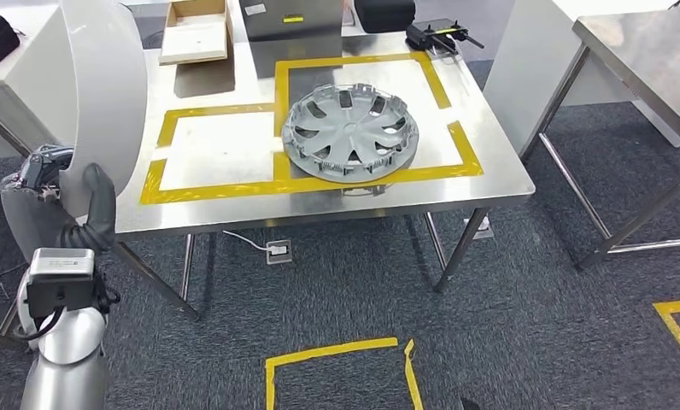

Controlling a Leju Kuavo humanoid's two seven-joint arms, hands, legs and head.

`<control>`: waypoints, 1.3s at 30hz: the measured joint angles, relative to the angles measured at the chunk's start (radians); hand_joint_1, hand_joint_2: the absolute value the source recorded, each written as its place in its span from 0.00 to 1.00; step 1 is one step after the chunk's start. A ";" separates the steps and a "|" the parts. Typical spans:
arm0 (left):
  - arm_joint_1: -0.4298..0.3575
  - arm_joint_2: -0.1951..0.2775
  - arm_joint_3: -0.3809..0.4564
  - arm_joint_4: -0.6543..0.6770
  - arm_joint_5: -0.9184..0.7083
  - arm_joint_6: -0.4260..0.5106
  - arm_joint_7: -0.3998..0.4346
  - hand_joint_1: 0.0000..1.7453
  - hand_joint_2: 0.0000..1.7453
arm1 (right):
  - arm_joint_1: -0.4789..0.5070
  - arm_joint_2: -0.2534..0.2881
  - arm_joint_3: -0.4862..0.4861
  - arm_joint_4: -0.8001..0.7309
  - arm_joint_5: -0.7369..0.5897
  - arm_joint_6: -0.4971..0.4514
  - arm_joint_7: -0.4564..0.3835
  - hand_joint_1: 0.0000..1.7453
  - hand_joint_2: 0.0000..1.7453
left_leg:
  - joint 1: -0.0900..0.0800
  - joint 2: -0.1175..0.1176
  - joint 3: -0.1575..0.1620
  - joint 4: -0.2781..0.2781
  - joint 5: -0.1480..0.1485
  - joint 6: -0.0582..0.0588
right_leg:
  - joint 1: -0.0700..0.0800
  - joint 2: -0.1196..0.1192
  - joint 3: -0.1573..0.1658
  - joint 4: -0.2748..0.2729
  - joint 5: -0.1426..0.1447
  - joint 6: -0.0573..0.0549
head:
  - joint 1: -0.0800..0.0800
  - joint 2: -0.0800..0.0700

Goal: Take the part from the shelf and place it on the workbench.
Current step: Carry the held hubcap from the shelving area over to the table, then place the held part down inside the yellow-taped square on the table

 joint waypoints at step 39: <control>-0.175 -0.015 -0.010 0.501 -0.408 0.248 -0.053 1.00 1.00 | -0.003 0.009 -0.026 0.002 -0.002 0.046 0.048 0.00 0.00 | -0.003 0.003 0.128 -0.275 0.085 0.018 | 0.006 0.001 -0.053 0.005 0.043 0.021 | 0.002 0.000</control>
